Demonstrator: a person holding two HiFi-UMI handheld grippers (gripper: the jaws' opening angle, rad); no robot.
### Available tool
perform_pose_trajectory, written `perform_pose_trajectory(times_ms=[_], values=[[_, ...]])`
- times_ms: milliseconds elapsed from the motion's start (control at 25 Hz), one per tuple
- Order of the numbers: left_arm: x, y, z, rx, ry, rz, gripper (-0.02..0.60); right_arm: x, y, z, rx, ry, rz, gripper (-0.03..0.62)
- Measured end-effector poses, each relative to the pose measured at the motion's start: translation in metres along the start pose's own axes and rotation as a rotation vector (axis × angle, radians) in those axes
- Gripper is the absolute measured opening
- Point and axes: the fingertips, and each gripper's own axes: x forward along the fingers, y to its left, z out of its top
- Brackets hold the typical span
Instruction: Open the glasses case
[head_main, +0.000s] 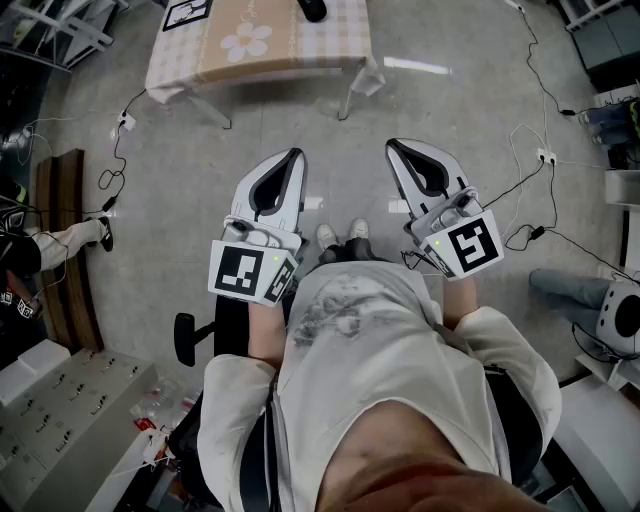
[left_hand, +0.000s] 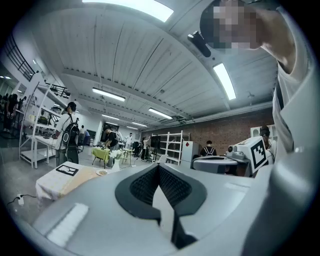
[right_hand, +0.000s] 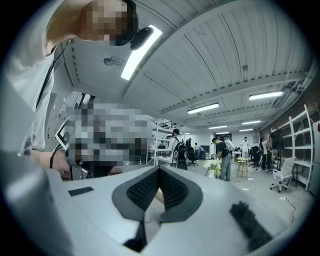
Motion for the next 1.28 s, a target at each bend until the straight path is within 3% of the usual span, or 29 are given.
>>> perform_pose_trajectory(times_ms=[640,840,1280], values=[[0.013,-0.033,-0.002,0.039,0.033,0.031,0.008,-0.014,-0.015,-0.003,-0.089,-0.004,0.071,0.017],[0.018,-0.036,-0.009,0.028,0.043,0.042,0.008,-0.012,-0.02,-0.003,-0.062,-0.006,0.088,0.015],[0.057,0.001,0.0,0.015,0.017,0.002,0.008,0.032,-0.043,-0.001,-0.099,0.019,0.054,0.016]])
